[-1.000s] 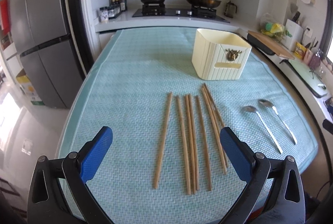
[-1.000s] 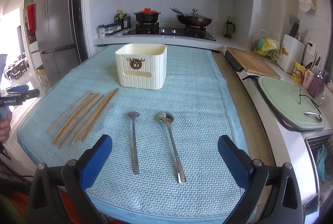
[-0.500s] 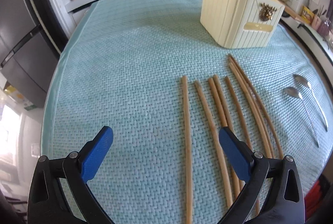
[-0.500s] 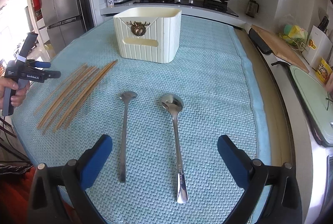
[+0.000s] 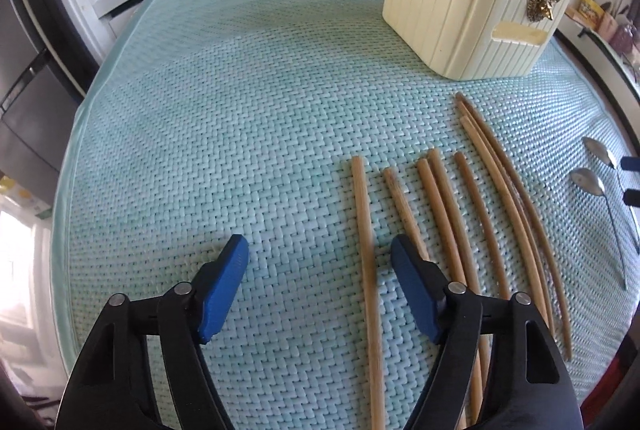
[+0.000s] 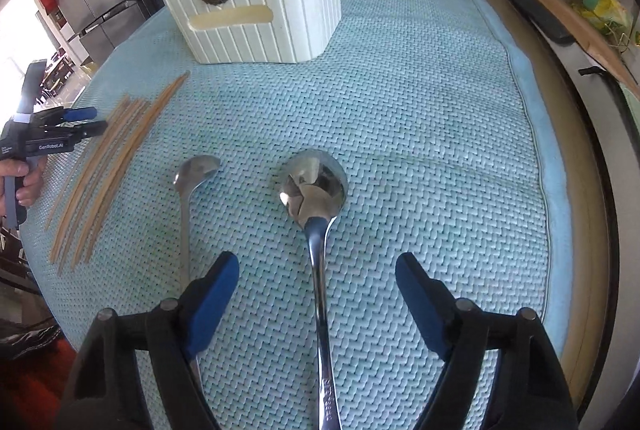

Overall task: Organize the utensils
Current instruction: 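Grasp the large steel spoon with the right tool while the left tool grasps a chopstick, then carry the spoon into the cream holder and open the right tool while the left drops its chopstick in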

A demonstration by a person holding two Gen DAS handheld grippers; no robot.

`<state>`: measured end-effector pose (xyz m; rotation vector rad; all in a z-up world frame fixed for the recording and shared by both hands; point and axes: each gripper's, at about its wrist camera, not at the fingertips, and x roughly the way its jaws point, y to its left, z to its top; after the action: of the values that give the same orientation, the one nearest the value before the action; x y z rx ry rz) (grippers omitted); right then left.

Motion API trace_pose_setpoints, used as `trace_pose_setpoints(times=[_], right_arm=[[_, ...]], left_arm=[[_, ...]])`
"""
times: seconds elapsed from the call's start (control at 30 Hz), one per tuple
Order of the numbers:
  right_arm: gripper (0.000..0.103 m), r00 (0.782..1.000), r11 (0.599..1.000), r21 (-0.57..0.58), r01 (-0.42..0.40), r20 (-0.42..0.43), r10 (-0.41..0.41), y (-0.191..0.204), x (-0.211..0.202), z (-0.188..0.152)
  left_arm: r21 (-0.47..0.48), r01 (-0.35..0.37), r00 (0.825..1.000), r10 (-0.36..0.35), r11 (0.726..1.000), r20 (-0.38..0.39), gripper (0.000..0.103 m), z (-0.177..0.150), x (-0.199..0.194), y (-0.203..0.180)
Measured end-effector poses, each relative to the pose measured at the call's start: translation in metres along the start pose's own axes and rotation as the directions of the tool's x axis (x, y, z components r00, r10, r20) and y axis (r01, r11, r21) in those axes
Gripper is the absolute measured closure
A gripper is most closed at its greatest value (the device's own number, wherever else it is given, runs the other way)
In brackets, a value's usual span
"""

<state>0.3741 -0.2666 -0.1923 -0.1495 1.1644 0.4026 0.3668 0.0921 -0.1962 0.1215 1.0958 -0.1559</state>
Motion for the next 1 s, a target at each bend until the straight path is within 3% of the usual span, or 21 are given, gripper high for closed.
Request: trace_pose_setpoints(times=[0.13,0.27,0.3,0.33,0.37,0.4,0.53,0.73,1.0], right_arm=[[0.028,0.995,0.999,-0.046,-0.022,-0.102,0.017,0.005,0.022,0.024],[0.031,0.986,0.996,-0.087,-0.015,-0.169,0.0,0.014,0.034,0.044],[0.032,0.984,0.996,-0.084,-0.01,-0.178,-0.005,0.015,0.037,0.048],[0.042,0.984,0.996,-0.09,0.008,-0.176,-0.023,0.015,0.038,0.052],[0.06,0.984,0.994,-0.104,0.033,-0.17,-0.051,0.016,0.039,0.056],[0.061,0.984,0.993,-0.109,0.051,-0.162,-0.069,0.016,0.038,0.059],[0.061,0.992,0.998,-0.064,0.016,-0.127,-0.024,0.012,0.032,0.062],[0.061,1.0,0.999,-0.044,-0.01,0.018,0.011,0.014,-0.012,0.055],[0.061,0.981,0.999,-0.043,-0.024,0.189,0.031,0.025,-0.077,0.037]], left_arm=[[0.051,0.021,1.0,-0.019,0.998,-0.024,0.058,0.007,-0.001,-0.011],[0.068,0.03,0.999,-0.027,0.997,-0.035,0.07,0.013,0.0,-0.019],[0.067,0.033,0.999,-0.03,0.997,-0.035,0.077,0.014,0.0,-0.02],[0.065,0.032,0.999,-0.03,0.997,-0.034,0.089,0.017,0.001,-0.019],[0.068,0.023,0.999,-0.021,0.997,-0.031,0.094,0.018,0.002,-0.02],[0.07,0.02,0.999,-0.018,0.997,-0.03,0.097,0.018,0.002,-0.02],[0.065,0.008,1.0,-0.007,0.998,-0.015,0.098,0.022,0.004,-0.016],[-0.008,0.016,0.999,-0.016,1.0,0.034,0.098,0.025,-0.006,0.004],[-0.063,0.04,0.989,-0.031,0.997,0.146,0.098,0.026,-0.054,0.02]])
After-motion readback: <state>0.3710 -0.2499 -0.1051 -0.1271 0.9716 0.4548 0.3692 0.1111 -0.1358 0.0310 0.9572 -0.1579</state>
